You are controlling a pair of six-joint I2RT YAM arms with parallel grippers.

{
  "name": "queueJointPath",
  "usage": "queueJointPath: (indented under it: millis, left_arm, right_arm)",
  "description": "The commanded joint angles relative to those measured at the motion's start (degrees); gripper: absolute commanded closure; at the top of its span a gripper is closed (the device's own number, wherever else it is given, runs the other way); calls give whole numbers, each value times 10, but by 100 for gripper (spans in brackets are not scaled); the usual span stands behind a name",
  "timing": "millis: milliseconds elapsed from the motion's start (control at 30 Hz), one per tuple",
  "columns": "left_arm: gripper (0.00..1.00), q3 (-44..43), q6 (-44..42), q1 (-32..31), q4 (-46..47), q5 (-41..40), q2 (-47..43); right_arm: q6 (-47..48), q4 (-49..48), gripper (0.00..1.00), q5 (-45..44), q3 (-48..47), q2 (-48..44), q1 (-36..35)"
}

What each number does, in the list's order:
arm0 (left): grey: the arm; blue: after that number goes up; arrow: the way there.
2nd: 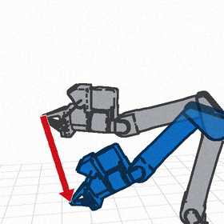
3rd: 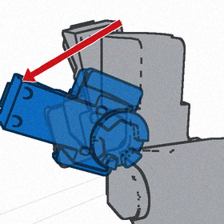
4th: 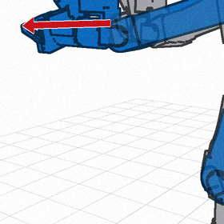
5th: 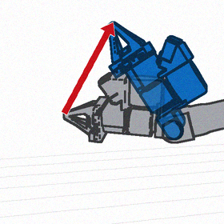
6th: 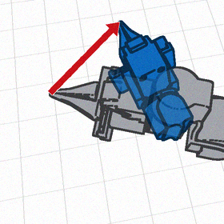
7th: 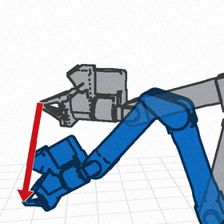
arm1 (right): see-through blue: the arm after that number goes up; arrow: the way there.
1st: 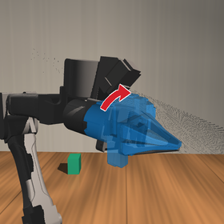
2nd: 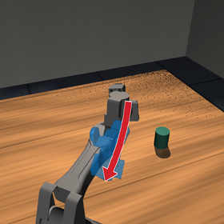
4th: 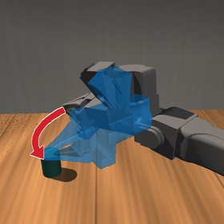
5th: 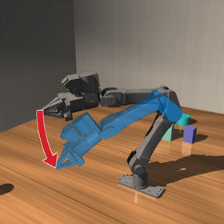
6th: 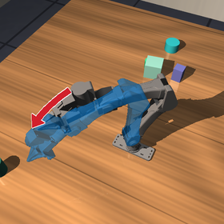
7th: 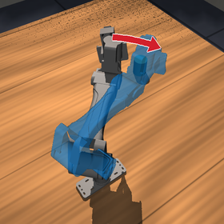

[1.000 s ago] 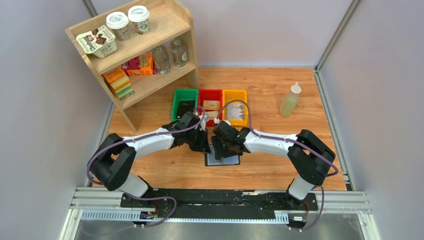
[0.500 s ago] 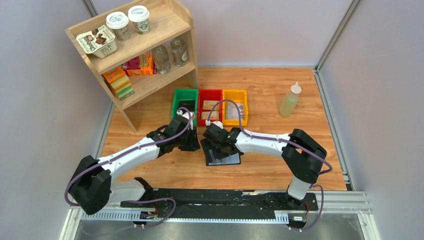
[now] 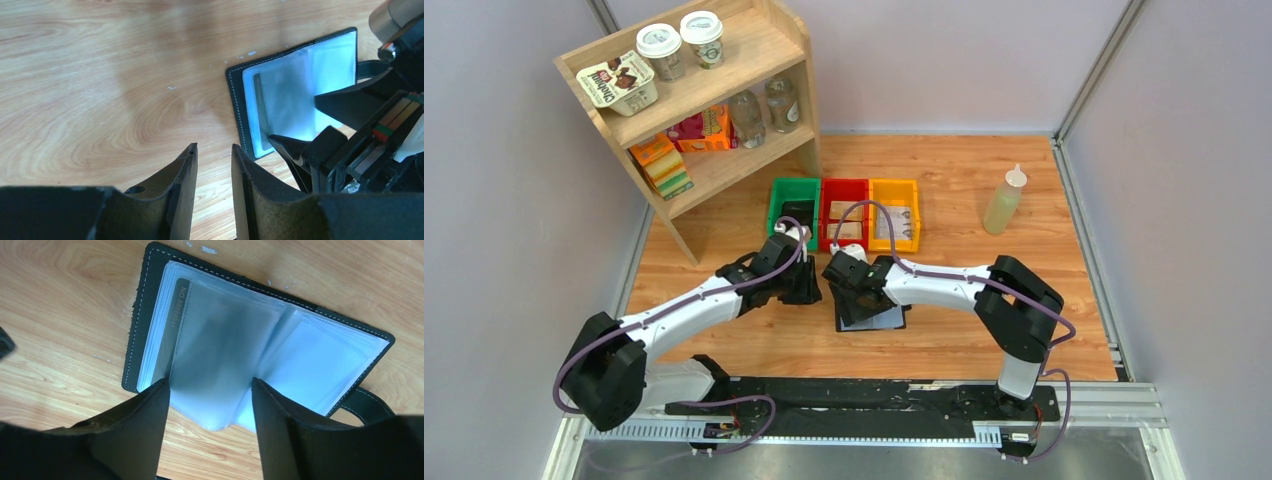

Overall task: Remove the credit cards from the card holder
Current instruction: Remove the credit card from the card holder.

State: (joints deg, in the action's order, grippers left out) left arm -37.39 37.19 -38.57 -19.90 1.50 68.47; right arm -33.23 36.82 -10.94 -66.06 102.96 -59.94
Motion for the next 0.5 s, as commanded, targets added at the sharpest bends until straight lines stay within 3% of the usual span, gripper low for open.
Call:
queueJointPath:
  millis: [0, 167, 467]
  left_arm:
    - [61, -19, -13, 1, 47, 65, 20]
    - [61, -36, -16, 0, 88, 145, 77]
    - [66, -77, -19, -12, 118, 210, 187]
  right_arm:
    - [-1, -3, 45, 0, 14, 7, 8]
    - [-1, -45, 56, 37, 50, -13, 29]
    - [-7, -68, 58, 63, 74, -25, 49]
